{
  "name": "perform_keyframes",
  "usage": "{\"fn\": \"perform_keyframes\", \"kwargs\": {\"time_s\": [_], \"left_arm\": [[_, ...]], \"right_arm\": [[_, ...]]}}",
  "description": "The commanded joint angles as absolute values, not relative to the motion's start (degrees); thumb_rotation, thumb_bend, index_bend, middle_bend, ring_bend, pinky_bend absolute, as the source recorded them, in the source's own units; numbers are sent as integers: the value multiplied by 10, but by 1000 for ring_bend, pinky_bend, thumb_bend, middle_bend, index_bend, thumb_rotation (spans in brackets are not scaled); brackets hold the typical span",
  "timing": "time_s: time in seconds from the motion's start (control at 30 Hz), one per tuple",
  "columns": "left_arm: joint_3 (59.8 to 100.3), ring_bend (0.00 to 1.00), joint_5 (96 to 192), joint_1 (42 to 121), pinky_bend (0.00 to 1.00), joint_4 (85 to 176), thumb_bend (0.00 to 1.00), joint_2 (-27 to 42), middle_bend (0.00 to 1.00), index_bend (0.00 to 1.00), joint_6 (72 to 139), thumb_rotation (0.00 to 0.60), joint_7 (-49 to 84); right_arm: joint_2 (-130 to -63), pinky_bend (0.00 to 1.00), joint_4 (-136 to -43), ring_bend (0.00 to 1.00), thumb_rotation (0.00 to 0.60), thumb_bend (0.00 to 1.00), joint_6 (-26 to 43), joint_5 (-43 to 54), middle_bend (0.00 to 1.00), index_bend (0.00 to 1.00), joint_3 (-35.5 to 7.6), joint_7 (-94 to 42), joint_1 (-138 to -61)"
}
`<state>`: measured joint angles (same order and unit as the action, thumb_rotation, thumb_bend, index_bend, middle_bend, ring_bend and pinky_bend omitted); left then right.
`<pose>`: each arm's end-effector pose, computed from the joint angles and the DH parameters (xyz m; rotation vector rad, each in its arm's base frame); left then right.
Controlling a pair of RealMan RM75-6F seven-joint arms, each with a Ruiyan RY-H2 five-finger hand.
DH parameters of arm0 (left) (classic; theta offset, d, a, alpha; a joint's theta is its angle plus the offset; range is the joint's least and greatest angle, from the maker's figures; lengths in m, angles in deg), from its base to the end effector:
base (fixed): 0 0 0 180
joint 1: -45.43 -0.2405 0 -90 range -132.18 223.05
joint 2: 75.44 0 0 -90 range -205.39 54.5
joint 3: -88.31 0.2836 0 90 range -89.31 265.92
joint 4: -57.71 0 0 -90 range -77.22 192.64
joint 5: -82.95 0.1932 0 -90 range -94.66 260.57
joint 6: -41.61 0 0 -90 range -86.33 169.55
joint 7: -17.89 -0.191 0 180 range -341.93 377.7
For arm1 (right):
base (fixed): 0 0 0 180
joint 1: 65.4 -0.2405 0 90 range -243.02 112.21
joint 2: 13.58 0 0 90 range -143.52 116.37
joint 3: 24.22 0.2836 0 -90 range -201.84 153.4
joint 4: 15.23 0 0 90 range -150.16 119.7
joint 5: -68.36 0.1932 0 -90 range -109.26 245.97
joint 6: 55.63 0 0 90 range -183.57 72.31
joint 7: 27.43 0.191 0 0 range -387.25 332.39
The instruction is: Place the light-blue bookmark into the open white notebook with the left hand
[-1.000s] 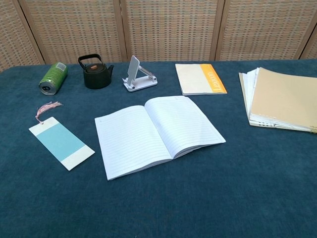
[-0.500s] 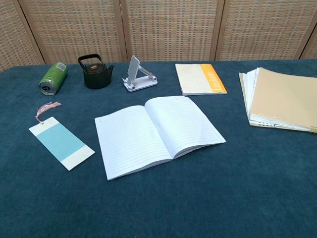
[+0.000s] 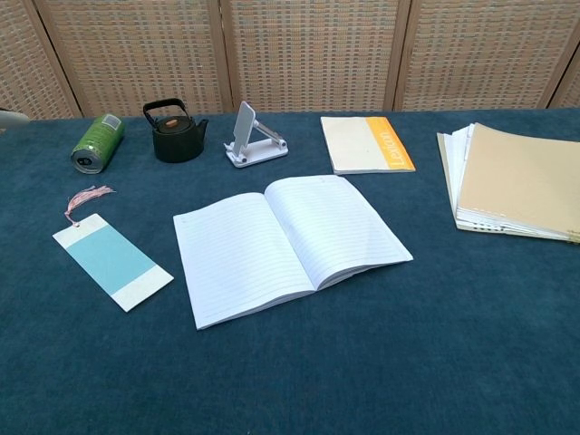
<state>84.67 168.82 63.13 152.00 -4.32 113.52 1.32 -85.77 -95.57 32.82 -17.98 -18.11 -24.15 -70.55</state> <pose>-0.2648 0.2910 0.1026 -1.7175 -0.7718 -0.8485 -0.3455 -0.2420 0.1772 1.3135 -0.8071 0.9746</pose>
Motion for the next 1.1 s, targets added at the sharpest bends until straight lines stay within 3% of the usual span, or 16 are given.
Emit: {"fn": "perform_keyframes", "kwargs": {"time_s": [0.03, 0.23, 0.47, 1.1], "left_arm": [[823, 0, 1649, 690, 0, 1509, 77, -54, 0, 180, 1044, 600, 17], [811, 0, 1609, 747, 0, 1468, 100, -40, 0, 267, 959, 600, 3], [811, 0, 1578, 797, 0, 1423, 100, -9, 0, 270, 900, 600, -30], [843, 0, 1558, 839, 0, 1356, 100, 34, 0, 266, 857, 600, -34]], "right_arm": [[-862, 0, -947, 0, 600, 81, 320, -173, 0, 0, -180, -240, -707], [-870, 0, -932, 0, 600, 82, 311, -164, 0, 0, -179, -235, -709], [-878, 0, -915, 0, 600, 82, 299, -148, 0, 0, -174, -228, -712], [-892, 0, -886, 0, 600, 81, 290, -129, 0, 0, -165, -216, -712]]}}
